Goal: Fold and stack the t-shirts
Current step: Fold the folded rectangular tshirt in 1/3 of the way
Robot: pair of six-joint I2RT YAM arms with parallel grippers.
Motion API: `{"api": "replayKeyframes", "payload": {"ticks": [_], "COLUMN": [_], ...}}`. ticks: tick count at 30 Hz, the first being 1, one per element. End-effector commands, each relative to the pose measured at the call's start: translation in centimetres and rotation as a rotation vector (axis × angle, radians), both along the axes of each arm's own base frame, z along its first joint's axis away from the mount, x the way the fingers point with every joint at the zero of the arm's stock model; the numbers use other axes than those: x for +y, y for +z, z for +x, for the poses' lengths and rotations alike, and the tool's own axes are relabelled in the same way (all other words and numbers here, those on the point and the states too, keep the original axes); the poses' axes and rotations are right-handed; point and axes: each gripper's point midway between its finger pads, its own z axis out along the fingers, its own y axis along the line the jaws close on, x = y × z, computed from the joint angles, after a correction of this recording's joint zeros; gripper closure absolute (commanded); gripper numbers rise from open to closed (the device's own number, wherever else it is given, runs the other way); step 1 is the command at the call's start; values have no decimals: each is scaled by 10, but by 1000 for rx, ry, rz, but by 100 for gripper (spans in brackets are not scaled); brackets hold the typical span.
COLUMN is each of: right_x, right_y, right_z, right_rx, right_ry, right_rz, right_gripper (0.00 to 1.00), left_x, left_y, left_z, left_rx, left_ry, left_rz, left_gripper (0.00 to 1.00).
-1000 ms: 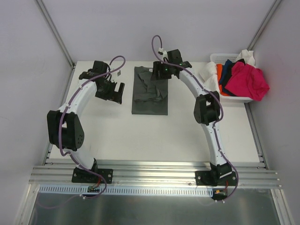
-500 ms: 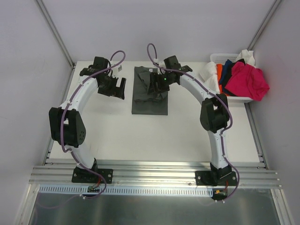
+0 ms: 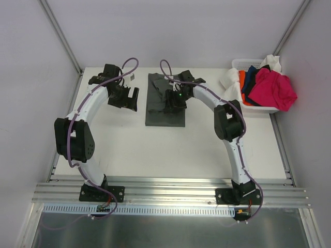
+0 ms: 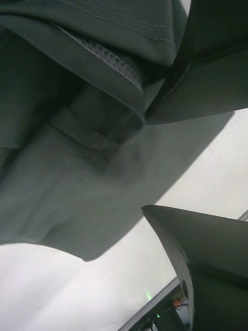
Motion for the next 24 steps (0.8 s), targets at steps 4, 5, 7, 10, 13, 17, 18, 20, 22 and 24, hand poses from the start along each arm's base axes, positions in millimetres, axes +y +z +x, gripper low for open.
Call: {"api": "replayKeyframes", "payload": {"ticks": [4, 5, 7, 10, 13, 17, 18, 20, 22, 24], "right_x": [21, 24, 29, 29, 23, 4, 0, -13, -24, -27], "right_y": [12, 7, 21, 49, 91, 111, 110, 110, 125, 124], "right_z": [27, 31, 50, 85, 117, 146, 151, 159, 160, 144], "right_rx": [-72, -76, -138, -238, -347, -448, -469, -501, -531, -497], "right_ry": [-19, -25, -45, -110, -190, -245, -259, -258, -265, -222], "right_rz": [40, 41, 60, 98, 160, 161, 137, 105, 94, 92], "right_gripper": [33, 33, 33, 33, 33, 33, 33, 32, 32, 33], "left_x": [6, 7, 8, 9, 9, 7, 6, 5, 2, -1], "left_y": [11, 10, 8, 5, 2, -2, -2, -2, -1, -3], "left_z": [-12, -13, -15, -19, -20, -20, -20, -19, -19, -20], "left_rx": [-23, -21, -16, -6, 1, 16, 17, 18, 18, 32], "left_ry": [5, 8, 6, 5, 0, -1, -2, -4, -9, -12], "left_rz": [18, 24, 27, 31, 33, 24, 22, 17, 1, -17], "left_gripper": [6, 6, 6, 6, 6, 6, 6, 6, 6, 6]}}
